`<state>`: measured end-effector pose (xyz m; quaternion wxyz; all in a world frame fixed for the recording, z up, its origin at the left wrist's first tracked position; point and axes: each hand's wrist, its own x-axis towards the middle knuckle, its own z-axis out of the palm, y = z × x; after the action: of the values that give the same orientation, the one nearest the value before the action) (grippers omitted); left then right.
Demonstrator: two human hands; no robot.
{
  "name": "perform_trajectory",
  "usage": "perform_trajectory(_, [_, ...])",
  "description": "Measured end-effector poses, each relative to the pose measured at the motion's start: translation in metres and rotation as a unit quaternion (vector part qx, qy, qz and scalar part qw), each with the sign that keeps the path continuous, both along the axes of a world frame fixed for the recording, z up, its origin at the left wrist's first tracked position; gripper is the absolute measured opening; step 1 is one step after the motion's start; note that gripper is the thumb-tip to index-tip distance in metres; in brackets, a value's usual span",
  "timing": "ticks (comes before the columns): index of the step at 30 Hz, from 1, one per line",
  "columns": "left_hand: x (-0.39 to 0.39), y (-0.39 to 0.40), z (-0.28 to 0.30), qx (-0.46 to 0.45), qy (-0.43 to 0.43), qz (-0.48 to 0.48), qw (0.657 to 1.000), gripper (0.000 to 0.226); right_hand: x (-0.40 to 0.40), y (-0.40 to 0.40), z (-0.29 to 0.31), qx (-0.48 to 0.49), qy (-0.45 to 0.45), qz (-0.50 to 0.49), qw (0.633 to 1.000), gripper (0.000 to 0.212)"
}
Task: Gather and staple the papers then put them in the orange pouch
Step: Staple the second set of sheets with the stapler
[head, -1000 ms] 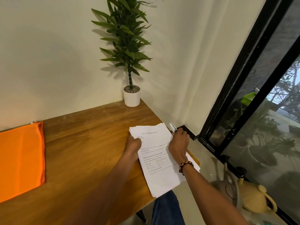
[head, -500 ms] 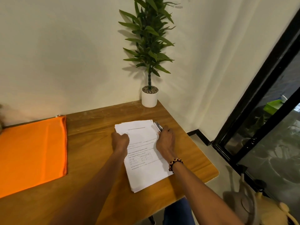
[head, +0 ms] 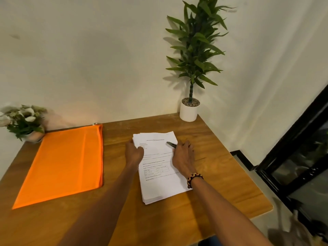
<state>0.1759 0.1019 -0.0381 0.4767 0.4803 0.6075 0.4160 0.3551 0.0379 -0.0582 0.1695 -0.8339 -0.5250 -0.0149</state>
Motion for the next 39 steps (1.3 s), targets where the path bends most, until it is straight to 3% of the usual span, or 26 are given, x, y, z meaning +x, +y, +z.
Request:
perform_trajectory(5, [-0.029,-0.001,0.002,0.092,0.159,0.011,0.983,0.043,-0.009,-0.003,0.001,0.021,-0.051,-0.021,0.998,0.03])
perform_trajectory(10, [-0.095,-0.001,0.007,0.179,0.34,0.025,0.923,0.026,-0.041,-0.002,0.008,0.082,-0.059,0.039,0.994,0.037])
perform_trajectory(14, [-0.153,-0.007,-0.016,0.129,0.445,-0.022,0.886,0.042,-0.089,-0.003,0.013,0.067,-0.03,0.162,0.984,0.031])
perform_trajectory(18, [-0.173,-0.03,-0.025,0.096,0.548,-0.096,0.826,0.047,-0.14,-0.008,0.008,0.046,-0.004,0.285,0.957,0.024])
perform_trajectory(22, [-0.173,-0.049,-0.009,0.103,0.544,-0.15,0.819,0.037,-0.179,-0.015,-0.002,0.028,-0.003,0.38,0.925,0.023])
perform_trajectory(27, [-0.183,-0.079,-0.013,0.142,0.435,-0.13,0.879,0.024,-0.2,-0.023,-0.008,0.026,0.016,0.38,0.924,0.029])
perform_trajectory(31, [-0.193,-0.089,-0.026,0.181,0.388,-0.11,0.897,0.023,-0.2,-0.037,-0.015,0.034,0.004,0.387,0.921,0.025])
perform_trajectory(39, [-0.194,-0.085,-0.044,0.178,0.518,-0.173,0.818,0.064,-0.187,-0.06,-0.015,0.037,0.091,0.421,0.902,0.019])
